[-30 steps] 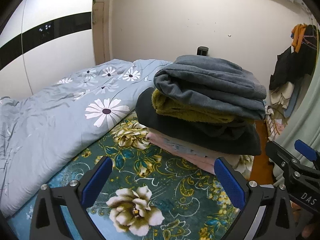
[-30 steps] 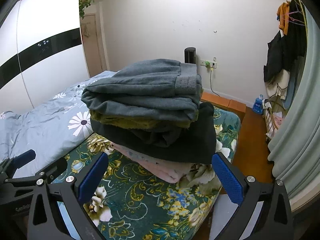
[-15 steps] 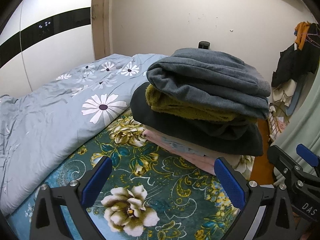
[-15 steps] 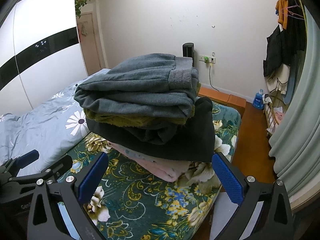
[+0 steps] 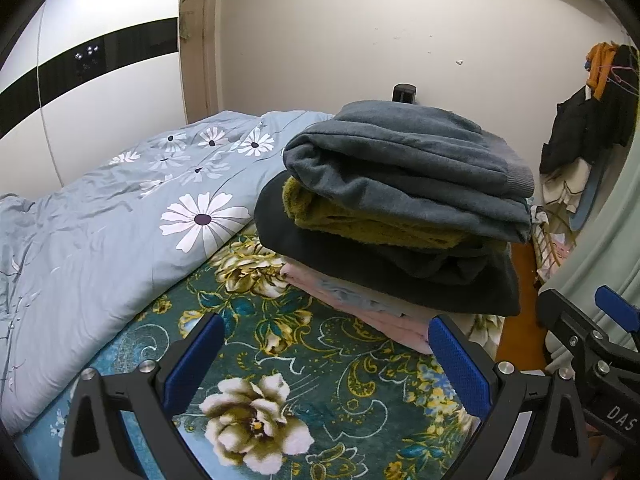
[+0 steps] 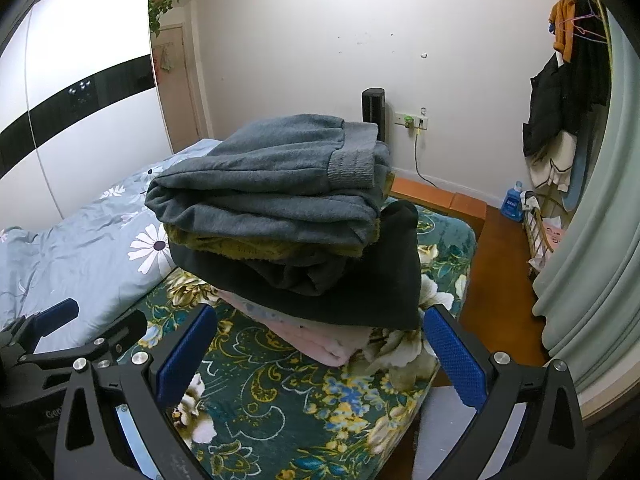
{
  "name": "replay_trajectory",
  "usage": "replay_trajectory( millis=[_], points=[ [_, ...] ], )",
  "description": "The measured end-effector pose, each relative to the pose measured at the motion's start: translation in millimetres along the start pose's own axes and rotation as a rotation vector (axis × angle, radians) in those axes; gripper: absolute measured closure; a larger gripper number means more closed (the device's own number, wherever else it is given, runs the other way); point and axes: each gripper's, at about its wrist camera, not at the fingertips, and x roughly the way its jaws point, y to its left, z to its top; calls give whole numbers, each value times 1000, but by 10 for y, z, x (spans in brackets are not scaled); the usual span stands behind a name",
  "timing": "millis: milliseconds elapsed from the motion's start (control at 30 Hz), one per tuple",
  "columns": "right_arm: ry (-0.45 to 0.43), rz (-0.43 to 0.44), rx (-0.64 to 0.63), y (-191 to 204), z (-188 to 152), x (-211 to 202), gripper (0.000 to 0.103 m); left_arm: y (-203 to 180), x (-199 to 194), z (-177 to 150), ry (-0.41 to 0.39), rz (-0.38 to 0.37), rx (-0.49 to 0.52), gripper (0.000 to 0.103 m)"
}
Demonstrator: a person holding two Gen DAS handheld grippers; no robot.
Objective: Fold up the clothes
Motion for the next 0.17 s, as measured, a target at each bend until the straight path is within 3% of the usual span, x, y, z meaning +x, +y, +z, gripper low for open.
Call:
replay_trajectory(
  millis=[167],
  points=[
    [-3, -5, 0, -7, 15, -47, 0, -23, -40, 13, -6, -2, 3, 0]
  ],
)
